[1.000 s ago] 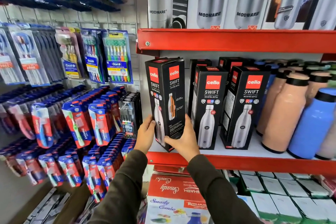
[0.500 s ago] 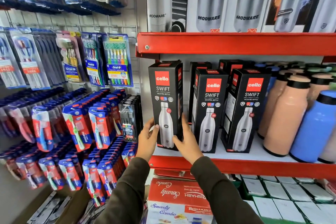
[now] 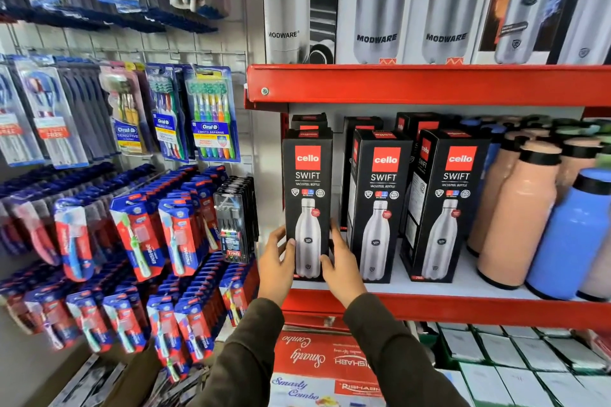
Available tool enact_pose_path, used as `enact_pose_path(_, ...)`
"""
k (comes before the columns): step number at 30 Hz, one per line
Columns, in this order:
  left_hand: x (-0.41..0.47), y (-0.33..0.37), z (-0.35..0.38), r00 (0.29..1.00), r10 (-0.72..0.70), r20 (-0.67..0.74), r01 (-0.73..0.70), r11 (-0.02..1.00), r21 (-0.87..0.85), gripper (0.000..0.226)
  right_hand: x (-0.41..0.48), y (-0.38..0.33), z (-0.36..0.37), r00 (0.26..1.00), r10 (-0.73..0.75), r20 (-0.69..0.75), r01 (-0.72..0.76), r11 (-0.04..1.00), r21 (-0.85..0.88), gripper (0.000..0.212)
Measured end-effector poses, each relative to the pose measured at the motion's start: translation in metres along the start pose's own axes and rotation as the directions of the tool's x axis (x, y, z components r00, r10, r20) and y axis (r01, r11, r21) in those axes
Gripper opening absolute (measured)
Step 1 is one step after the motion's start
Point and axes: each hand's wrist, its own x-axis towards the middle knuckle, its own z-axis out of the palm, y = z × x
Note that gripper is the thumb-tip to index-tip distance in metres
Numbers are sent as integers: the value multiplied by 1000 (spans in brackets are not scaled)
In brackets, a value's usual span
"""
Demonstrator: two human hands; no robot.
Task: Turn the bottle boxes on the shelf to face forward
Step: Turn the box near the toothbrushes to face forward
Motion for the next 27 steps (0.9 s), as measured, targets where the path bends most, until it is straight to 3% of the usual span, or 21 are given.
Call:
enact_pose_path(11, -7, -3, -2, 1000, 14, -21, -14, 1000, -4, 36, -6, 3, 6, 998, 38, -50, -37, 999, 13, 74)
enact_pose_path(18, -15, -3, -9, 1000, -23, -20, 22, 1000, -19, 33, -10, 6, -2, 999, 32, -29, -30, 998, 60, 55)
enact_pose_path(27, -44, 13, -20, 996, 15, -91, -16, 1000, -13, 42, -35, 1, -10, 1000, 13, 26, -17, 984, 178, 53)
